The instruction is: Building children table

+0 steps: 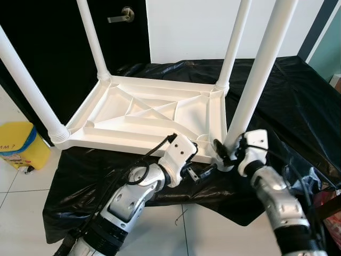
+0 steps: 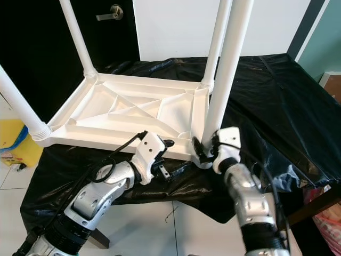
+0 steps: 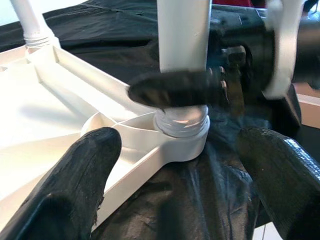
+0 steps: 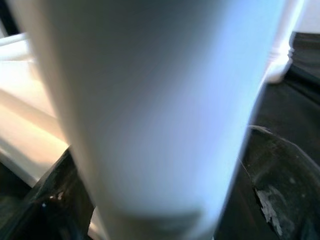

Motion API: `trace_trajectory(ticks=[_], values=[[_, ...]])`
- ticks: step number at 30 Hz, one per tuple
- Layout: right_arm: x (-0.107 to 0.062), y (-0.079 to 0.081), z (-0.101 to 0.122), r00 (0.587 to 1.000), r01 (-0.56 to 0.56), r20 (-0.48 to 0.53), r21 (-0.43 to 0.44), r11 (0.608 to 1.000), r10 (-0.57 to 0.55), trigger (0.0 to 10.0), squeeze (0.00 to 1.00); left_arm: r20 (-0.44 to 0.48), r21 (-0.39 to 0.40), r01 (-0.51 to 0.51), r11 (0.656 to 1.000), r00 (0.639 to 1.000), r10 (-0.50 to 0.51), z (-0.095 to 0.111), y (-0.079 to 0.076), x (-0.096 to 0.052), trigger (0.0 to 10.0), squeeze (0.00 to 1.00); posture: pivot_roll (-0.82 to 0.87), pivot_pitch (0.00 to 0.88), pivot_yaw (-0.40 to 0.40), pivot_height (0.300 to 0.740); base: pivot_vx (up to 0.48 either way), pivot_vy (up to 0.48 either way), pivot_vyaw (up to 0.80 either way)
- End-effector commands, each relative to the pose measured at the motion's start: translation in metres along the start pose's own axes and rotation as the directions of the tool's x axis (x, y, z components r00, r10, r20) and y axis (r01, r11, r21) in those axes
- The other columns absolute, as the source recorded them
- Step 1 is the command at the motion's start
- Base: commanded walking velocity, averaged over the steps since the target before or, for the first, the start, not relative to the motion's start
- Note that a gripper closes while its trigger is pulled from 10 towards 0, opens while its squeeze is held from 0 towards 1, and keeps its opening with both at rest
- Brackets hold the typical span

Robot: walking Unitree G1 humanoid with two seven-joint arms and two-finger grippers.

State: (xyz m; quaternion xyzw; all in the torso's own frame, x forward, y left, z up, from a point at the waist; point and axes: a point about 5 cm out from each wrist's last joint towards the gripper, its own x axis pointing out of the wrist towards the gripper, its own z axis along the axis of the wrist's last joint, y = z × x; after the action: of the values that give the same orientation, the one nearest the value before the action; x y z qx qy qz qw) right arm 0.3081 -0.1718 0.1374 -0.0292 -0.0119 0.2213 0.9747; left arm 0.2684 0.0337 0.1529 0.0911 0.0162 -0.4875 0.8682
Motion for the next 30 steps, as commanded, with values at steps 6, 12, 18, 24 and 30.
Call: trace_trajectory(ticks=[6,12,18,24,30], values=[[0.001,0.002,-0.008,0.987,-0.143,-0.072,-0.01,0.99,0.142,4.0,0.0,-0.002,0.002,0.067,0.998,0.998,-0.067,0.002,-0.003,-0.002,10.0,0.0,-0.11,0.06,-0.019,0.74,0.0,0.0,0.0],[-0.003,0.001,-0.015,0.983,-0.158,-0.087,0.009,0.987,0.159,0.0,0.0,-0.003,-0.005,0.045,0.999,0.999,-0.045,0.001,-0.001,-0.005,10.0,0.0,-0.1,0.067,-0.026,0.74,0.0,0.0,0.0],[-0.005,0.0,-0.016,0.981,-0.17,-0.091,0.026,0.985,0.171,0.0,0.0,-0.003,-0.007,0.043,0.999,0.999,-0.043,0.001,-0.002,-0.004,10.0,0.0,-0.11,0.072,-0.026,0.74,0.0,0.0,0.0],[-0.006,0.0,-0.017,0.982,-0.161,-0.09,0.041,0.986,0.164,0.0,0.0,0.0,-0.009,0.046,0.999,0.999,-0.046,0.002,-0.003,-0.003,10.0,0.0,-0.11,0.074,-0.025,0.74,0.0,0.0,0.0],[-0.004,0.004,-0.02,0.993,-0.042,-0.113,0.031,0.999,0.045,10.0,0.0,0.0,-0.012,0.047,0.999,0.999,-0.047,0.001,-0.003,-0.003,10.0,0.0,-0.11,0.074,-0.028,0.74,0.0,0.0,0.0]])
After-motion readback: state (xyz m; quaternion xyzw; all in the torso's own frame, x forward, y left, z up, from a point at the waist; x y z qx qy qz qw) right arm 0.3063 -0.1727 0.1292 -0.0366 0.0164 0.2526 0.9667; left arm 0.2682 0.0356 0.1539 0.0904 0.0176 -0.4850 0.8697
